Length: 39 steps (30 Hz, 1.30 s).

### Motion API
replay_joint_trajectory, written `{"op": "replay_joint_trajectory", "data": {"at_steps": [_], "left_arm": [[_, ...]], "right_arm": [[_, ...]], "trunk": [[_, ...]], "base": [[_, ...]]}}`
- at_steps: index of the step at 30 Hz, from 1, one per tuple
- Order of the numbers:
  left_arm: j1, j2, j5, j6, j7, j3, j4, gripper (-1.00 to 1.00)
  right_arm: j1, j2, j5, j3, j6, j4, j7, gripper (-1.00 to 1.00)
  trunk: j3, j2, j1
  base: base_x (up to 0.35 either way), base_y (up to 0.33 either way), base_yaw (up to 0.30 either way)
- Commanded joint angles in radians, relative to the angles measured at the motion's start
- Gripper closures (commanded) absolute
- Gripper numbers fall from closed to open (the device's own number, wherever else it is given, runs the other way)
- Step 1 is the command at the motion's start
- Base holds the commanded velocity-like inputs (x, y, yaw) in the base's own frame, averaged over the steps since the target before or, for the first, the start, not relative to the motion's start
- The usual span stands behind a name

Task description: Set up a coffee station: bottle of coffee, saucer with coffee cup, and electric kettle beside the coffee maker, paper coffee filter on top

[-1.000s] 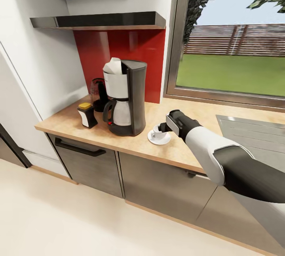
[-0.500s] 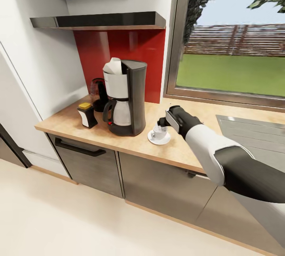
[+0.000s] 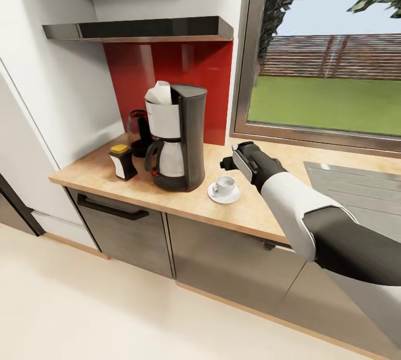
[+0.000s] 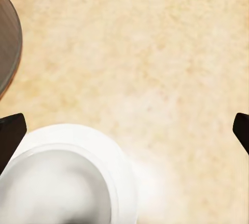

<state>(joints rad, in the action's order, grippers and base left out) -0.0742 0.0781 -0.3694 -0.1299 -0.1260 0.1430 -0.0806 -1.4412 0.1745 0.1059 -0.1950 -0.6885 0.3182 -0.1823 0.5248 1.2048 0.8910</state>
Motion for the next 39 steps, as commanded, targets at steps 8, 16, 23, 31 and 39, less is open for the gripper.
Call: {"op": "replay_joint_trajectory", "data": {"at_steps": [8,16,23,31,39], "left_arm": [[-0.001,0.000,-0.007,0.000,-0.004,0.009,-0.008,-1.00],[-0.001,-0.001,-0.008,-0.001,-0.004,0.009,-0.009,-1.00],[-0.001,-0.003,-0.007,-0.001,-0.004,0.010,-0.010,-1.00],[-0.001,-0.003,-0.006,0.000,-0.004,0.011,-0.010,-1.00],[-0.001,-0.003,-0.006,0.000,-0.004,0.011,-0.010,-1.00]], "right_arm": [[-0.001,0.000,0.012,-0.068,0.003,0.000,-0.004,-1.00],[0.001,0.000,0.015,-0.078,0.058,-0.003,-0.003,-1.00],[0.002,0.000,0.015,-0.078,0.070,-0.004,-0.003,-1.00],[0.003,0.000,0.015,-0.078,0.072,-0.004,-0.003,-1.00],[0.005,0.000,0.015,-0.078,0.072,-0.004,-0.003,-1.00]], "trunk": [[0.001,0.001,0.000],[-0.004,0.001,0.000],[-0.008,0.001,0.000],[-0.013,0.001,0.000],[-0.019,0.001,0.000]], "base": [[0.000,0.000,0.021],[0.000,0.000,0.209],[-0.128,-0.013,0.242],[-0.278,-0.136,0.244],[-0.283,-0.158,0.244]]}}
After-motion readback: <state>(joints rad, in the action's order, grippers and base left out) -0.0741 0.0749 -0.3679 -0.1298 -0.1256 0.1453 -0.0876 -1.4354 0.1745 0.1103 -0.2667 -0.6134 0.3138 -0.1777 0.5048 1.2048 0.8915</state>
